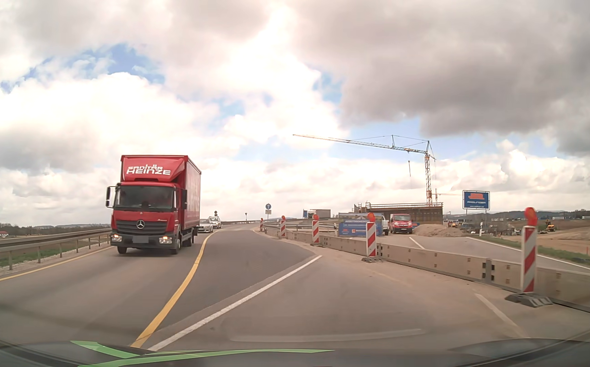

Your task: Follow the waypoints while adhering to traffic rules and regulations

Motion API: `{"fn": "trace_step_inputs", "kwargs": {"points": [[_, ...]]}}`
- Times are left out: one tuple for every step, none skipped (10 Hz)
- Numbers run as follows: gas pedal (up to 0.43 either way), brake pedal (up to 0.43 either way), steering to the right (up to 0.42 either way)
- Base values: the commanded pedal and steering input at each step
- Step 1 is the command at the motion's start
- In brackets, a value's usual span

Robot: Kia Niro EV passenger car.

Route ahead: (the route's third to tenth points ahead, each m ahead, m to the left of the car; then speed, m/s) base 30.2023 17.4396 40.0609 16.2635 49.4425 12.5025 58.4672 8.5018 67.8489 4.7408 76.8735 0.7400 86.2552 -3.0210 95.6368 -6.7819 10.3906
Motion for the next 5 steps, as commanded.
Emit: {"fn": "trace_step_inputs", "kwargs": {"points": [[0.098,0.000,-0.044],[0.098,0.000,-0.044],[0.098,0.000,-0.045],[0.098,0.000,-0.045],[0.098,0.000,-0.046]]}}
